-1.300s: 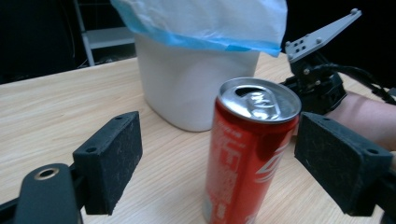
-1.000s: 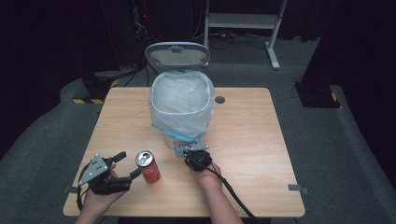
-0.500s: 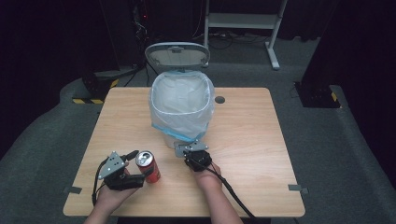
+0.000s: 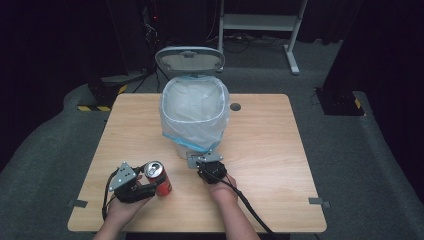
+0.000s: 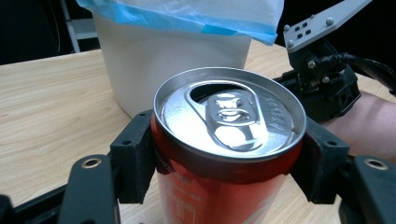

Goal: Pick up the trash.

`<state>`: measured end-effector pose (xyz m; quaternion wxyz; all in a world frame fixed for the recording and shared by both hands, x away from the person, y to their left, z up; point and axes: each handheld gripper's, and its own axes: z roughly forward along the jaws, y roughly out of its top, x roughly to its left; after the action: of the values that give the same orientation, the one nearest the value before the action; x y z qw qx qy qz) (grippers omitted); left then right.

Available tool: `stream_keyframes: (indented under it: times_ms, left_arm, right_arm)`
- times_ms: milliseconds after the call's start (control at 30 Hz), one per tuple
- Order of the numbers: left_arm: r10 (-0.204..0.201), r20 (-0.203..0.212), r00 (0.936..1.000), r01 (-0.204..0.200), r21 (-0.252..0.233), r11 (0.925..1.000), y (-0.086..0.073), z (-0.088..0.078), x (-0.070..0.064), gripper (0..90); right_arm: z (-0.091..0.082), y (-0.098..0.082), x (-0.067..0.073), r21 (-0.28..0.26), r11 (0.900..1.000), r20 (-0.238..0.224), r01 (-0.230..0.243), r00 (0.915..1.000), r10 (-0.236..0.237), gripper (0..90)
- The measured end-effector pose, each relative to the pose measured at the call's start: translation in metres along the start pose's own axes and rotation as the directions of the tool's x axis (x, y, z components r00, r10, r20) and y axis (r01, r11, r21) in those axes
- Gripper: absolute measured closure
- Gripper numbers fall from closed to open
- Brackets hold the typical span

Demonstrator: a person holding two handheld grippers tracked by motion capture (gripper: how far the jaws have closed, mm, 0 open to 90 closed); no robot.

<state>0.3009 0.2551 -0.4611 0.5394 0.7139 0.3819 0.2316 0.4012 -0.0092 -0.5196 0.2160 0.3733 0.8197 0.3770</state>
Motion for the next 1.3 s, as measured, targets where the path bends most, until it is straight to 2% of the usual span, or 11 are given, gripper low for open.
stream_keyframes:
  times_ms: [400,667,767,867,933,1000,1167,1300]
  left_arm:
    - [-0.007,-0.055,0.9985,0.003,-0.066,0.9978,0.009,-0.016,0.002,33.1]
    - [0.031,-0.087,0.9957,-0.038,-0.075,0.9965,0.017,-0.021,0.001,33.3]
    - [0.033,-0.096,0.9949,-0.041,-0.087,0.9953,0.023,-0.022,0.003,33.4]
    - [0.050,-0.112,0.9925,-0.061,-0.101,0.9930,0.034,-0.023,0.005,33.4]
    - [0.050,-0.115,0.9921,-0.062,-0.108,0.9921,0.037,-0.024,0.006,33.4]
    - [0.053,-0.121,0.9913,-0.069,-0.129,0.9892,0.046,-0.026,0.007,33.4]
    - [0.051,-0.130,0.9902,-0.071,-0.156,0.9853,0.059,-0.027,0.010,33.5]
    - [0.034,-0.134,0.9904,-0.060,-0.196,0.9787,0.075,-0.029,0.015,33.5]
  right_arm:
    - [0.000,0.000,-0.001,0.001,1.000,-0.010,-0.010,0.9999,0.010,67.9]
    - [0.000,0.000,0.000,0.001,1.000,-0.003,-0.003,1.0000,0.003,67.9]
    - [0.000,0.000,-0.001,0.001,1.000,-0.008,-0.006,1.0000,0.006,67.9]
    - [0.000,0.000,-0.001,0.001,1.000,-0.009,-0.006,0.9999,0.006,67.8]
    - [0.000,0.000,-0.001,0.001,1.000,-0.009,-0.005,0.9999,0.005,67.8]
    - [0.000,0.000,-0.001,0.001,1.000,-0.008,-0.005,1.0000,0.005,67.8]
    - [0.000,0.000,-0.001,0.001,1.000,-0.006,-0.004,1.0000,0.004,67.8]
    - [0.000,0.000,-0.001,0.001,1.000,-0.007,-0.004,1.0000,0.004,67.8]
